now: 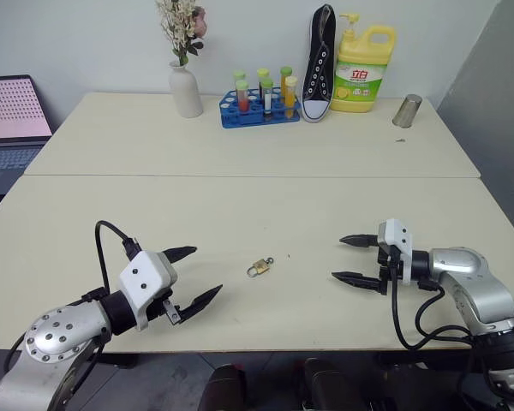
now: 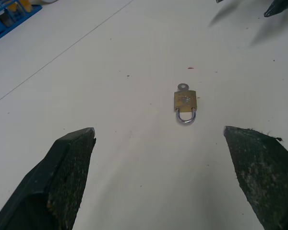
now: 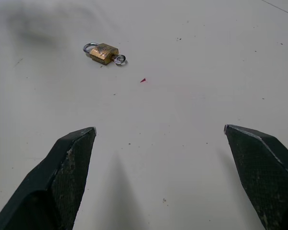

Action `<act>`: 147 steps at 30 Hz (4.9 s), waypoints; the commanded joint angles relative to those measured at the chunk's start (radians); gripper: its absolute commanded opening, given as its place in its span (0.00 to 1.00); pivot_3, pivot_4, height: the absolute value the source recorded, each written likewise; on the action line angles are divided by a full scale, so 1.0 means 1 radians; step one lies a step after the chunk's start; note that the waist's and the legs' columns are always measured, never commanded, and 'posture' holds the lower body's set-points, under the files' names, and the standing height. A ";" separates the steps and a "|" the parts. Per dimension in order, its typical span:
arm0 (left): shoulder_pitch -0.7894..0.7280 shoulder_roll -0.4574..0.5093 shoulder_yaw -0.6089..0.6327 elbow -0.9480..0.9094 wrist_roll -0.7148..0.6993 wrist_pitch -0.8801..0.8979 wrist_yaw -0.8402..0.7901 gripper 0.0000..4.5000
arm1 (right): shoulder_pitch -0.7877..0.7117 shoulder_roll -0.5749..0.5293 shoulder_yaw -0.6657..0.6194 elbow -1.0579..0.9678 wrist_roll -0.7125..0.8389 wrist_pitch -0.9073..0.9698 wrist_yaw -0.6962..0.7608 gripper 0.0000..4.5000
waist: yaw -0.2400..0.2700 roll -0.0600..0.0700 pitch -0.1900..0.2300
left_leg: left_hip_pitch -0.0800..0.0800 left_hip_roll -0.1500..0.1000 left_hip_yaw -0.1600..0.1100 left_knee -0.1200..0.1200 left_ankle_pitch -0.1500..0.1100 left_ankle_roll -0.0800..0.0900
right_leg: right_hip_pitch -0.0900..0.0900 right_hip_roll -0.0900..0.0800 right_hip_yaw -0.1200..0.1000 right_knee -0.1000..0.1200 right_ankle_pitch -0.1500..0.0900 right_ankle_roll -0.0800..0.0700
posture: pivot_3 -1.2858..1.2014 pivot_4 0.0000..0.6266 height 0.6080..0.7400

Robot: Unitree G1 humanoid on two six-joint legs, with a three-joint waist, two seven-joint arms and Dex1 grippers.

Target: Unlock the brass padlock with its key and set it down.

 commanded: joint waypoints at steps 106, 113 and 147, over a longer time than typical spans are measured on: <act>-0.876 -0.102 -0.539 0.814 0.750 -1.292 0.124 0.21 | -0.001 0.046 -0.044 -0.387 0.264 0.414 -0.245 1.00 | 0.004 -0.001 -0.002 | -0.002 -0.002 0.002 0.002 0.000 0.001 | 0.000 0.000 0.002 0.000 0.003 0.000 | 0.52 0.24 1.00; -0.855 -0.096 -0.540 0.784 0.771 -1.278 0.160 0.21 | -0.118 0.150 -0.006 -0.337 0.327 0.509 -0.263 1.00 | 0.002 -0.001 -0.002 | -0.001 -0.001 0.001 0.001 0.000 0.001 | 0.000 0.001 0.001 0.001 0.003 0.000 | 0.52 0.24 1.00; -0.819 -0.082 -0.539 0.750 0.780 -1.246 0.200 0.21 | -0.176 0.132 -0.032 -0.274 0.392 0.586 -0.201 0.00 | 0.003 -0.001 -0.002 | -0.002 -0.001 0.001 0.002 0.000 0.001 | 0.000 0.000 0.000 0.001 0.003 0.000 | 0.52 0.24 1.00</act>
